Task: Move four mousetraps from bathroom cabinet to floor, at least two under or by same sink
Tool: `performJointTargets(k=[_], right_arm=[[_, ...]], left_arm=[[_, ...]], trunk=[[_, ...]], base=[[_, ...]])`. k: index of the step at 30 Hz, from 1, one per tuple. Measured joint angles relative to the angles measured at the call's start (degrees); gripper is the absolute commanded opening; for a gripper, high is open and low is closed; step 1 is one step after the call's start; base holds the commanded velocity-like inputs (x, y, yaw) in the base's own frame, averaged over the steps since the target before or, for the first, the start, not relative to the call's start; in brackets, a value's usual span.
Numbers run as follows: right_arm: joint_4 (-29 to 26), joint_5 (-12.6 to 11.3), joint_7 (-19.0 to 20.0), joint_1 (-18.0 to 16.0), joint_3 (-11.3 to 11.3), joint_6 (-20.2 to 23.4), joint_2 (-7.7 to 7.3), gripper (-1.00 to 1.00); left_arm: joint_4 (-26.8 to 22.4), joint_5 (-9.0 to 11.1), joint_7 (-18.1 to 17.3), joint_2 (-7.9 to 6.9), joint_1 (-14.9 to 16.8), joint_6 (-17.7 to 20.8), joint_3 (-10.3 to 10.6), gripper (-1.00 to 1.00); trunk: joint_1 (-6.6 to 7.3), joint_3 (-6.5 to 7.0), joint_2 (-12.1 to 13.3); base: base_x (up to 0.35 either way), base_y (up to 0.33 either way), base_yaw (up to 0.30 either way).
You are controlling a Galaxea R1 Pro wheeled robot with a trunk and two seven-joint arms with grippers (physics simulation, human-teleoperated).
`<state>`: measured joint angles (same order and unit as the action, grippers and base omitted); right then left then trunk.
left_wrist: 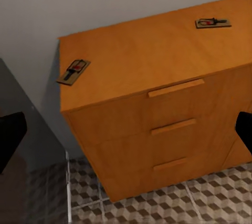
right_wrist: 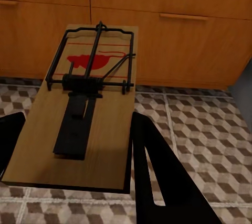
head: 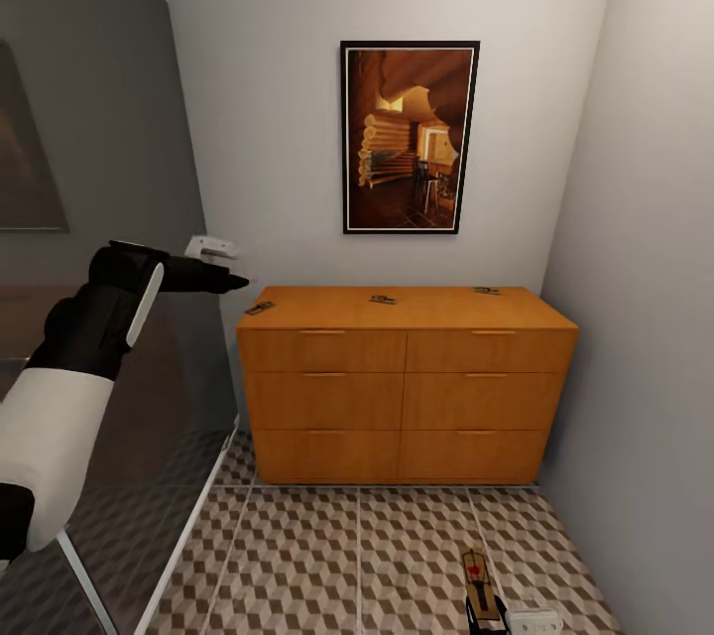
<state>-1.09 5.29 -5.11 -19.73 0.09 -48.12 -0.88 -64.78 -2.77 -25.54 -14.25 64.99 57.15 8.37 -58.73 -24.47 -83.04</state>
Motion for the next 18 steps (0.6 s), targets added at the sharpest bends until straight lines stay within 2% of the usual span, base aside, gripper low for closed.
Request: performJointTargets(k=[7,9,13,18], right_arm=[[0.0,0.0,0.0,0.0,0.0,0.0,0.0,-1.0],[0.0,0.0,0.0,0.0,0.0,0.0,0.0,-1.0],[0.0,0.0,0.0,0.0,0.0,0.0,0.0,-1.0],[0.0,0.0,0.1,0.0,0.0,0.0,-0.04,-1.0]], left_arm=[[0.0,0.1,-0.3,-0.55,0.0,0.0,0.3,1.0],[0.0,0.1,-0.4,-0.56,0.0,0.0,1.5,1.0],[0.1,0.1,-0.3,-0.56,0.0,0.0,7.0,1.0],[0.2,0.1,-0.3,-0.51,0.0,-0.1,8.8,1.0]], trunk=[[0.01,0.0,0.0],[0.02,0.0,0.0],[0.03,0.0,0.0],[0.03,0.0,0.0]], base=[[0.042,0.0,0.0],[0.198,0.0,0.0],[0.256,0.0,0.0],[0.276,0.0,0.0]])
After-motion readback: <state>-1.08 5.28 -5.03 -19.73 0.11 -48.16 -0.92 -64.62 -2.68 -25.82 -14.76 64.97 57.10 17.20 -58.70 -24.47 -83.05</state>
